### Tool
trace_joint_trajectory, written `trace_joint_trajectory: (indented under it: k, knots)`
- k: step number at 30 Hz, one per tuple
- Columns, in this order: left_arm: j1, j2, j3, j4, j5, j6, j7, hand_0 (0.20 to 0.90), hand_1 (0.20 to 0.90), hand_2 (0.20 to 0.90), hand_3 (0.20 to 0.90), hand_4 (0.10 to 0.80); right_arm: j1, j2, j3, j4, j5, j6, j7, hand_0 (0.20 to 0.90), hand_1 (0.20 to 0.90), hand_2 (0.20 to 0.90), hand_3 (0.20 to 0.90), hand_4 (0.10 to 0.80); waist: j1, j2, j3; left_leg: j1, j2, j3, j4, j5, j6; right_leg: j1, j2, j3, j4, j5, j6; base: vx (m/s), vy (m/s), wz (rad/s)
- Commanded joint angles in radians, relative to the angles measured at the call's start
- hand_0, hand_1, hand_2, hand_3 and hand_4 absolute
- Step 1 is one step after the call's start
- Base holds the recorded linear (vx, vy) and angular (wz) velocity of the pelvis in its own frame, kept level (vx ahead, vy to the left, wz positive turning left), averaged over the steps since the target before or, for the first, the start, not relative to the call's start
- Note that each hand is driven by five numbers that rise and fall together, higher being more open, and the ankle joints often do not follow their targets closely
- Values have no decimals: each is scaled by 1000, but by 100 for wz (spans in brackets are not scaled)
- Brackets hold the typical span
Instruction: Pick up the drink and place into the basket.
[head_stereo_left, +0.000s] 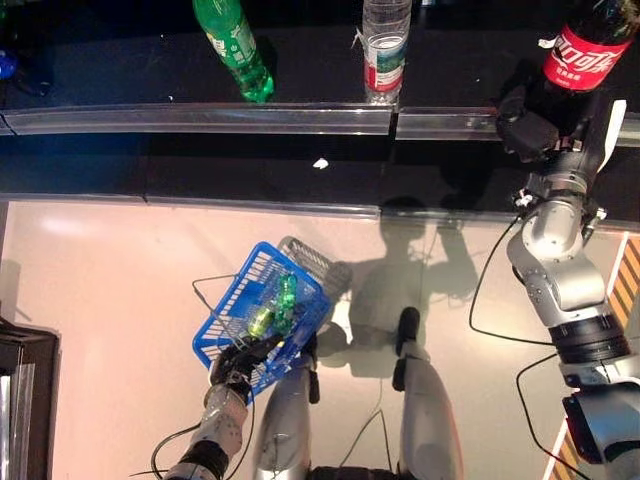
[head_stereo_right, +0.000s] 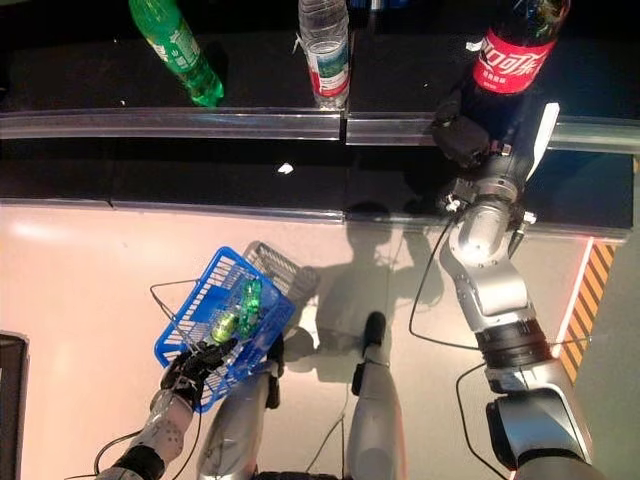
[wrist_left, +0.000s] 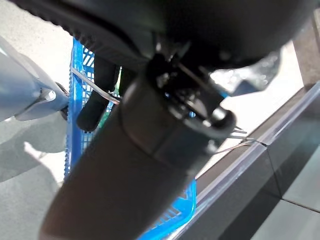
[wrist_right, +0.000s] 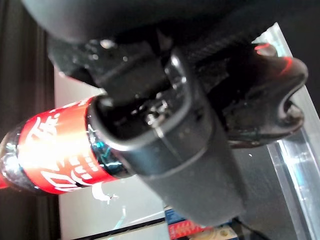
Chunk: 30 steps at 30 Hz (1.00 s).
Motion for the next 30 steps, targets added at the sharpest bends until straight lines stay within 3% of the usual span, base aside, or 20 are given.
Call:
trace_joint_trajectory:
  k: [1, 11, 18, 30]
  knots:
    - [87, 90, 80, -223, 43, -189, -4, 300, 300, 300, 200, 100, -57, -21, -107, -278, -53, -176, 104, 300, 300, 300, 200, 100, -13, -19, -87, 2, 5, 0, 145, -28, 12, 115, -14, -24, 69, -133, -22, 47, 5, 3]
    - [155, 138, 65, -534, 133, -196, -11, 300, 300, 300, 200, 100, 99, 85, -32, -430, 63, -143, 358, 300, 300, 300, 200, 100, 20, -50, -126, 54, 8, -19, 168, -42, 18, 210, -18, -39, 62, -149, -32, 62, -10, 10]
    - [186, 184, 51, -799, 96, -196, -101, 300, 300, 300, 200, 100, 132, 158, 88, -514, 206, -113, 517, 300, 300, 300, 200, 100, 59, -55, -120, 65, 0, -48, 159, -49, 26, 238, -21, -52, 60, -149, -27, 21, -3, 12]
    - [150, 286, -39, -1081, 116, -202, -266, 300, 300, 300, 200, 100, 78, 213, 302, -459, 219, -99, 479, 300, 300, 300, 200, 100, 149, -43, -100, 75, -29, -110, 101, -42, 41, 284, -38, -113, 44, -142, -6, -3, -12, 22]
